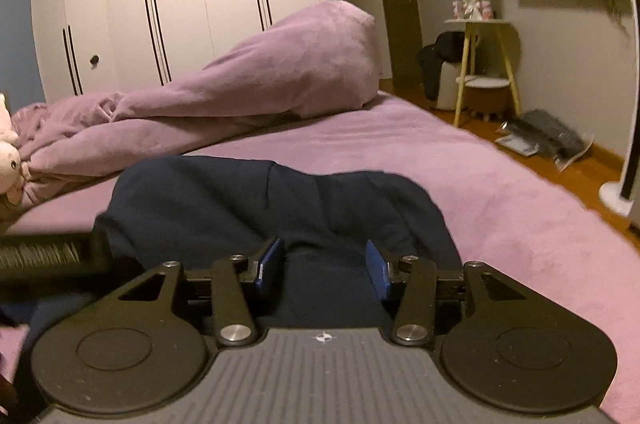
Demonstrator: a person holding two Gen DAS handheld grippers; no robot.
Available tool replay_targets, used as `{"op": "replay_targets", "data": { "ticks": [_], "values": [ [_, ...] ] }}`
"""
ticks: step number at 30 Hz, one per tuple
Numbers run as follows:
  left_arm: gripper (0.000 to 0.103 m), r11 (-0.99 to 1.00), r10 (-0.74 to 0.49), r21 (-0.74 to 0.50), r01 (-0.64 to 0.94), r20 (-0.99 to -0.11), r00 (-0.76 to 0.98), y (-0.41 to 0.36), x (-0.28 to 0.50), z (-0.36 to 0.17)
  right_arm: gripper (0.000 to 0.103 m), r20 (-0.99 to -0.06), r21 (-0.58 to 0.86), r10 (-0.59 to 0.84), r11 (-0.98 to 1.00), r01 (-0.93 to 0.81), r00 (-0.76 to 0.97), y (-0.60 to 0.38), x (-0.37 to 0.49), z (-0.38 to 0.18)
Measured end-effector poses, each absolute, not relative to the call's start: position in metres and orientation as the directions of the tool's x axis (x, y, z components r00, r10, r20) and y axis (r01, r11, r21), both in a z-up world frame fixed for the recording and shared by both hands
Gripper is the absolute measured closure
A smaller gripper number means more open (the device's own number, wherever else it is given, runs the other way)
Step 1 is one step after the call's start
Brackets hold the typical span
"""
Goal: Fold large clothes
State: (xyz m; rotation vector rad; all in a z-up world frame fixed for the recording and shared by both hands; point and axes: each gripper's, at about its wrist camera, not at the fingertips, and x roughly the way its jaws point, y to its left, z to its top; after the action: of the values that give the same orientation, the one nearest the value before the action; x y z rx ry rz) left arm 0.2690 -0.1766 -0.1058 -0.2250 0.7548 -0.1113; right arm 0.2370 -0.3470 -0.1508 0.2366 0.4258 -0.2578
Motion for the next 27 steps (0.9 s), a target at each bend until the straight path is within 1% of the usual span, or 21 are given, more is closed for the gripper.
{"op": "replay_targets", "data": {
  "ticks": [2,3,7,9,10,11,12,14,16,17,19,21,22,24,25,27],
  "values": [
    [0.0,0.953,-0.195,-0.303,-0.013,-0.645,0.739,-0.17,0.27,-0.121,0.057,-0.426,0.171,-0.181,0.946,0.275,0.886,-0.35,0.239,-0.159],
    [0.0,0.951,-0.194,-0.31,-0.019,-0.641,0.743,-0.17,0.27,-0.124,0.057,-0.419,0.162,-0.183,0.949,0.271,0.889,-0.349,0.239,-0.163],
    [0.0,0.945,-0.21,-0.325,-0.021,-0.658,0.723,-0.165,0.276,-0.121,0.056,-0.437,0.14,-0.189,0.951,0.274,0.879,-0.345,0.241,-0.156],
    [0.0,0.932,-0.248,-0.361,-0.018,-0.675,0.694,-0.155,0.278,-0.114,0.052,-0.453,0.127,-0.187,0.954,0.271,0.872,-0.339,0.239,-0.144],
    [0.0,0.923,-0.275,-0.384,-0.015,-0.687,0.672,-0.147,0.278,-0.111,0.043,-0.464,0.125,-0.176,0.957,0.261,0.868,-0.337,0.236,-0.136],
    [0.0,0.913,-0.303,-0.408,-0.011,-0.695,0.652,-0.138,0.277,-0.106,0.028,-0.481,0.135,-0.14,0.964,0.231,0.865,-0.335,0.231,-0.126],
    [0.0,0.905,-0.327,-0.426,-0.003,-0.698,0.637,-0.129,0.277,-0.103,0.022,-0.49,0.15,-0.105,0.968,0.202,0.865,-0.335,0.226,-0.119],
    [0.001,0.896,-0.365,-0.442,0.036,-0.688,0.627,-0.111,0.27,-0.095,0.018,-0.496,0.159,-0.065,0.974,0.164,0.866,-0.337,0.208,-0.104],
    [0.001,0.887,-0.404,-0.452,0.09,-0.669,0.624,-0.091,0.262,-0.088,0.01,-0.524,0.115,-0.096,0.976,0.182,0.846,-0.343,0.194,-0.096],
    [0.001,0.88,-0.426,-0.462,0.114,-0.659,0.62,-0.083,0.259,-0.086,0.008,-0.544,0.12,-0.093,0.975,0.187,0.834,-0.352,0.188,-0.095],
    [0.001,0.868,-0.462,-0.475,0.144,-0.667,0.585,-0.07,0.257,-0.09,0.008,-0.604,0.2,-0.051,0.956,0.213,0.795,-0.38,0.182,-0.1],
    [0.001,0.848,-0.501,-0.504,0.161,-0.666,0.554,-0.065,0.26,-0.097,0.008,-0.67,0.345,0.047,0.904,0.254,0.741,-0.413,0.184,-0.116],
    [0.001,0.828,-0.53,-0.537,0.161,-0.656,0.537,-0.063,0.263,-0.102,0.008,-0.679,0.43,0.115,0.863,0.265,0.726,-0.427,0.185,-0.126],
    [0.0,0.787,-0.577,-0.601,0.136,-0.641,0.506,-0.059,0.272,-0.112,0.008,-0.655,0.584,0.25,0.767,0.267,0.714,-0.448,0.189,-0.147],
    [0.0,0.765,-0.6,-0.631,0.128,-0.627,0.497,-0.058,0.276,-0.117,0.011,-0.634,0.641,0.3,0.72,0.266,0.713,-0.455,0.192,-0.156],
    [0.0,0.724,-0.641,-0.681,0.109,-0.605,0.472,-0.061,0.282,-0.127,0.012,-0.598,0.708,0.368,0.659,0.254,0.712,-0.46,0.196,-0.171]
  ]
}}
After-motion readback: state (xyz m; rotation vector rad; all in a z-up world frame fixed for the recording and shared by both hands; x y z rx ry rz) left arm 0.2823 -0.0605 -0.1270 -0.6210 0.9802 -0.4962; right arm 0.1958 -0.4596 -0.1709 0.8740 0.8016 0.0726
